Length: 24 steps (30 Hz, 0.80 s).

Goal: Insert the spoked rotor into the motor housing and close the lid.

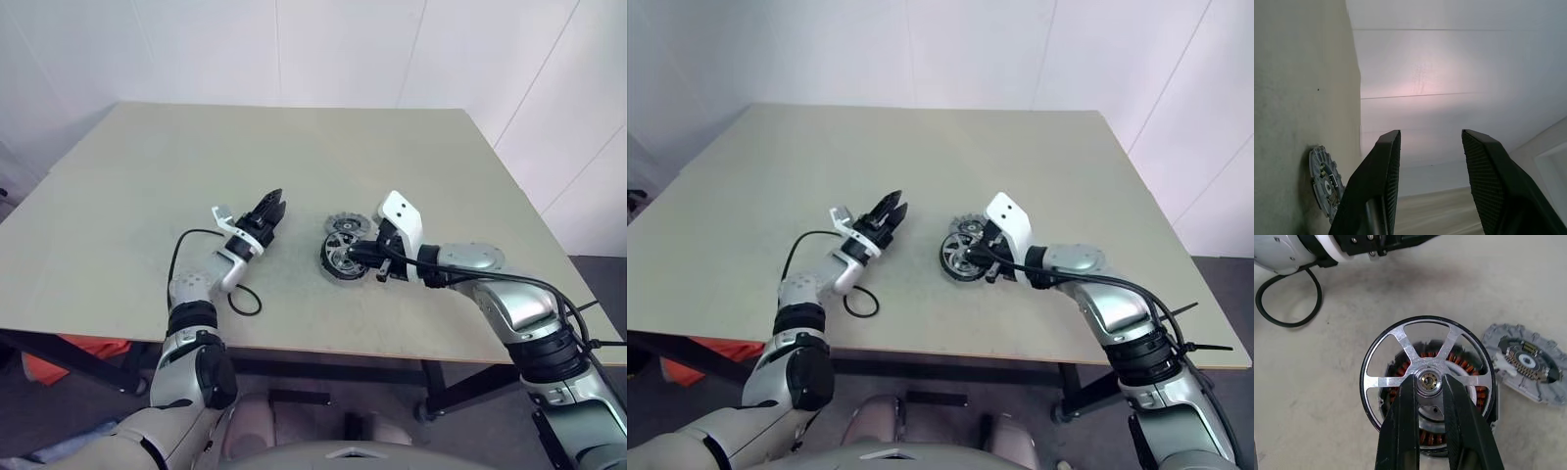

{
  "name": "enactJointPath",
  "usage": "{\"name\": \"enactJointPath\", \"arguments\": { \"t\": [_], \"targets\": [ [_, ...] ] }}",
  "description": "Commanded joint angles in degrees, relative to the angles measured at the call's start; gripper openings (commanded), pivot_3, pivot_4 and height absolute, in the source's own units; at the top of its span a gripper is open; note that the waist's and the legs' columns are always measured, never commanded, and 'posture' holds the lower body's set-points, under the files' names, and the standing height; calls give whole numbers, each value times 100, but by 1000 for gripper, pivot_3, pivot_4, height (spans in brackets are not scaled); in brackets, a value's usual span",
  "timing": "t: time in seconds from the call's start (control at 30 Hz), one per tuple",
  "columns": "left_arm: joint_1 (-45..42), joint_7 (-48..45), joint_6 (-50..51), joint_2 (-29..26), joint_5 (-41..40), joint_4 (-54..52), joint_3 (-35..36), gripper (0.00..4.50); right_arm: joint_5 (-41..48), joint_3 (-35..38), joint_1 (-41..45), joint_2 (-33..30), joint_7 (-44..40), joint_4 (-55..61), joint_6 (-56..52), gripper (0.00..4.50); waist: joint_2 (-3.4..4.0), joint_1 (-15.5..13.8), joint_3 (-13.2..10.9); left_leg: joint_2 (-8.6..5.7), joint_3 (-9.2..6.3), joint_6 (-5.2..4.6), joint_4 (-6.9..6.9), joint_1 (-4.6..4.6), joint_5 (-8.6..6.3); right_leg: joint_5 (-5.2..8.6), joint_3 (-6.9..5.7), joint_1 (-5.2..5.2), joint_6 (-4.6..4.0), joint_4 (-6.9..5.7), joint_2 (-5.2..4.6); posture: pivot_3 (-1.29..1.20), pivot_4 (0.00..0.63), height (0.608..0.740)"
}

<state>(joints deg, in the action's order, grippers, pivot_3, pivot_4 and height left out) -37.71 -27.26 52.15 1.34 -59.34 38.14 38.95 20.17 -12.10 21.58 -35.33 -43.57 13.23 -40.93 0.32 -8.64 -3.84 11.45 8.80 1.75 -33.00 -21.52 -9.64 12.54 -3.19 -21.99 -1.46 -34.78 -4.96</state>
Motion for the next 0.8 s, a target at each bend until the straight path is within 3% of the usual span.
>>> {"name": "enactJointPath", "arguments": {
  "t": [0.03, 0.8],
  "targets": [
    [-48, 78, 44, 15, -172, -297, -78, 2085, -99, 56, 23, -30, -25, 57, 80, 348, 0, -1, 0, 0, 0, 0, 0, 1, 0, 0, 0, 1, 0, 0, 0, 0, 0, 740],
    [350, 138, -1, 147, -163, -443, -392, 2085, -323, 169, 293, -113, -243, -432, 335, 348, -1, -3, 1, -1, 1, -1, -5, 1, 0, 0, 0, 4, 0, 0, 0, 0, 0, 740]
  ]
}}
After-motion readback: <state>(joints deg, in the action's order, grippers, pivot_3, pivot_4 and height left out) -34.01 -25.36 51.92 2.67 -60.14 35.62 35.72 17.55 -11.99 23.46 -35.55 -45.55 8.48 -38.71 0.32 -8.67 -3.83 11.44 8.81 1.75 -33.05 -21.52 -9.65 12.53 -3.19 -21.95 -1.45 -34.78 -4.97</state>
